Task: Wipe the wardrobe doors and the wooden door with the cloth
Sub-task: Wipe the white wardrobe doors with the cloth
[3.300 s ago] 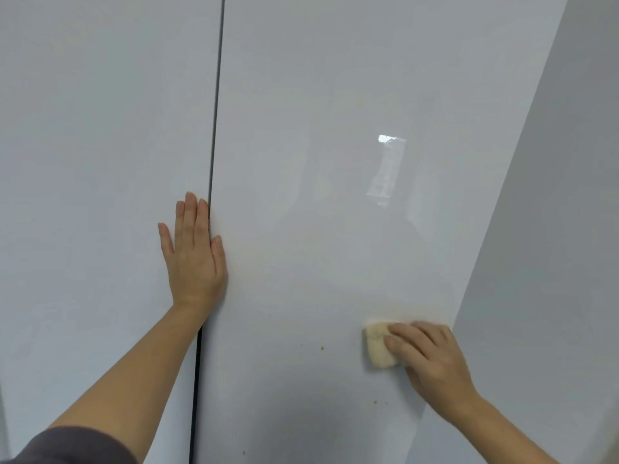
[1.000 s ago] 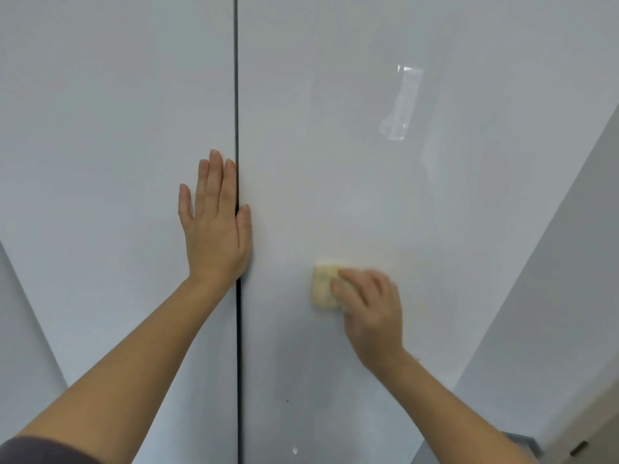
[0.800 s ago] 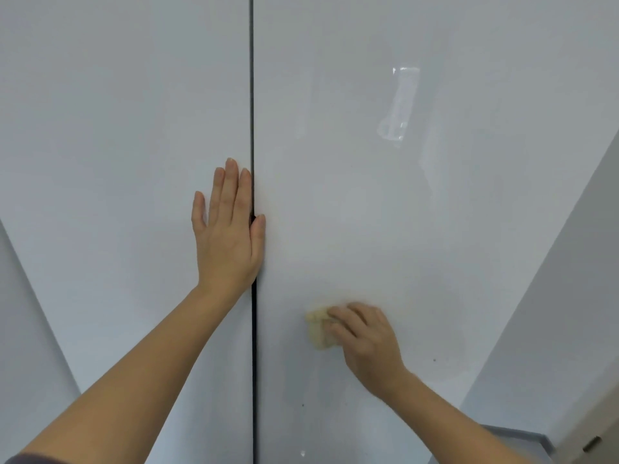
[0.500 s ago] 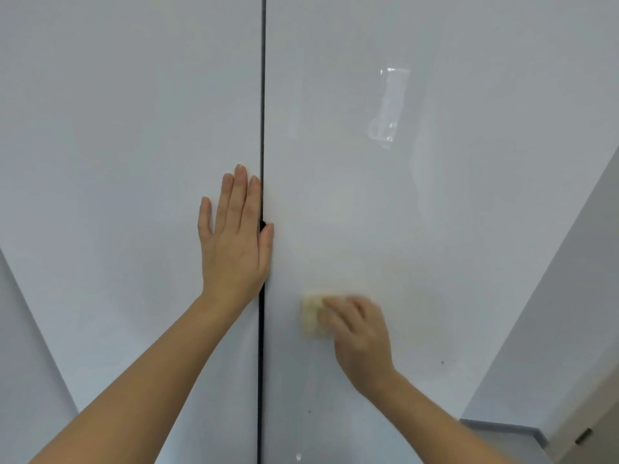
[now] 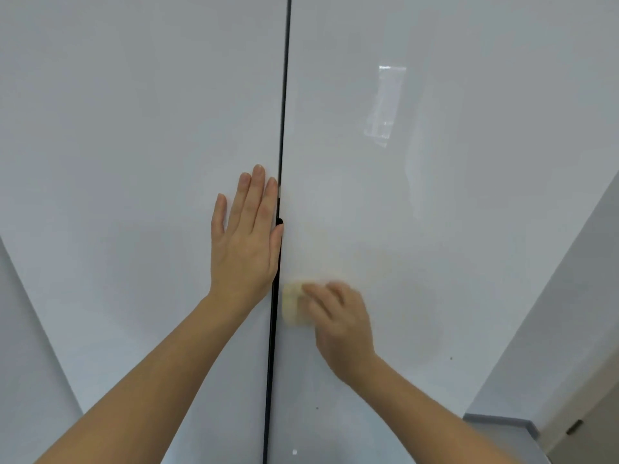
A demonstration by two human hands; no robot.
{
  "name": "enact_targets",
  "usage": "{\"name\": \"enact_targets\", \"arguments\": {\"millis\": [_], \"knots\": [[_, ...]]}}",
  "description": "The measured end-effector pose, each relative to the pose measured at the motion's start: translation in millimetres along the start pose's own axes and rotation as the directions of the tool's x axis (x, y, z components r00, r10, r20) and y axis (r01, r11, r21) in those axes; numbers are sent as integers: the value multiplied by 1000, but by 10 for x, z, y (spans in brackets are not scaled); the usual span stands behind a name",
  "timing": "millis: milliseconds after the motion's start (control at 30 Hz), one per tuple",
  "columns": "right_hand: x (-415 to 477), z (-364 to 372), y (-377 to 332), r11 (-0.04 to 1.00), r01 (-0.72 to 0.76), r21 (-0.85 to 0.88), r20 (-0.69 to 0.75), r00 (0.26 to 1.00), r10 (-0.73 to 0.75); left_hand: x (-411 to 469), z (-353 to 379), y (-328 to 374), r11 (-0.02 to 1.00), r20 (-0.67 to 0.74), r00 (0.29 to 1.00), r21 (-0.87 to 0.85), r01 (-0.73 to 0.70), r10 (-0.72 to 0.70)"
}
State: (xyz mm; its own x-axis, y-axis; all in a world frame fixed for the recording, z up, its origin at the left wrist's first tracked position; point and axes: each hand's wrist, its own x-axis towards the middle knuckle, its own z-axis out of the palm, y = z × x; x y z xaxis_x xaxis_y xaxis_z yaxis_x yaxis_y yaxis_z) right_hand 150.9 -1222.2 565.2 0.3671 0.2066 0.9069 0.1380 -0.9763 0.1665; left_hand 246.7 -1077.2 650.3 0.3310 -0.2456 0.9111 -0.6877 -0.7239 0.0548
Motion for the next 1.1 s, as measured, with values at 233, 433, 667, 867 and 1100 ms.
{"name": "enact_targets", "arguments": {"millis": [233,433,667,867,1100], "knots": [[667,-142,-41,995,-97,25,-70,993,98,-21,-11,-69,999,2,999,-18,-47,47],[927,-157,-132,978,-201,61,-142,968,208,-37,-34,-72,994,-7,999,-99,-50,50],[808,12,-172,982,-177,64,-222,957,187,-62,58,-134,990,-82,990,-73,-122,116],[647,148,-151,989,-106,100,-258,957,129,-275,160,-210,984,-94,985,-93,-155,146],[406,224,-123,993,-47,106,-227,971,70,-846,359,-170,991,-87,995,-124,-53,43]]}}
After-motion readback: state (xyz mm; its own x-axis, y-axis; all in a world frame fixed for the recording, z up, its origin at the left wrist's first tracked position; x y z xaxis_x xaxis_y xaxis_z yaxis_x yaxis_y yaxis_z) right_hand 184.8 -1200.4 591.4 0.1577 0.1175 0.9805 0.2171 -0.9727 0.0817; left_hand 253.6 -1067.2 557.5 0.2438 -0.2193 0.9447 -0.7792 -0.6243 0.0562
